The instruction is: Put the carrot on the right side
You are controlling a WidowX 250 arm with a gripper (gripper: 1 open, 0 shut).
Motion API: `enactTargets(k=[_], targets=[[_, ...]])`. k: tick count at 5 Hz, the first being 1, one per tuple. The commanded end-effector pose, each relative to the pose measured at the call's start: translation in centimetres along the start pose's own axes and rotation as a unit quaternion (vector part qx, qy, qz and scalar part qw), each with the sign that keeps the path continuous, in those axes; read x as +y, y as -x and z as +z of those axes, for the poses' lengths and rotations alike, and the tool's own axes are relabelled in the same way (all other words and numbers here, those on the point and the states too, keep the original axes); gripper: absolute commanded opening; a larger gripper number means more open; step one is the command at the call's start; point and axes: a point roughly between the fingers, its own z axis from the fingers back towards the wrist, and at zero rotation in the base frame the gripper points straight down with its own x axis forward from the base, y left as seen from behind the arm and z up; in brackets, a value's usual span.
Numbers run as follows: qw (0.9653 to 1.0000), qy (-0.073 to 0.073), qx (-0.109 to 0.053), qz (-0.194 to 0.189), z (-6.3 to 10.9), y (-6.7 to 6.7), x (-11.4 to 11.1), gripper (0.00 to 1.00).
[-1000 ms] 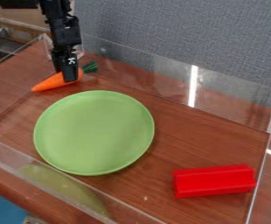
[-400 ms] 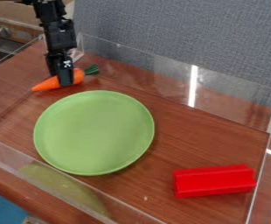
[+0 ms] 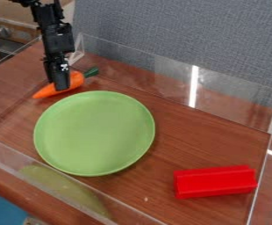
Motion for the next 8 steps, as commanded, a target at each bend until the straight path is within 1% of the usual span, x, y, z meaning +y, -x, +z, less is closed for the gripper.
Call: enactTargets(k=[1, 4, 5, 6, 8], targets=[[0.9998, -0.016, 0.009, 0.0, 1.0, 0.1, -0.6, 0.0], [0.9983, -0.05, -0.018, 0.025, 2.0, 0.8, -2.3, 0.0], [0.9976, -0.063, -0.023, 0.017, 2.3, 1.1, -3.4, 0.0], [0.9974, -0.066, -0.026, 0.011, 1.9, 1.7, -3.8, 0.0], [0.9966, -0.077, -0.029, -0.008, 3.3, 1.3, -5.2, 0.0]])
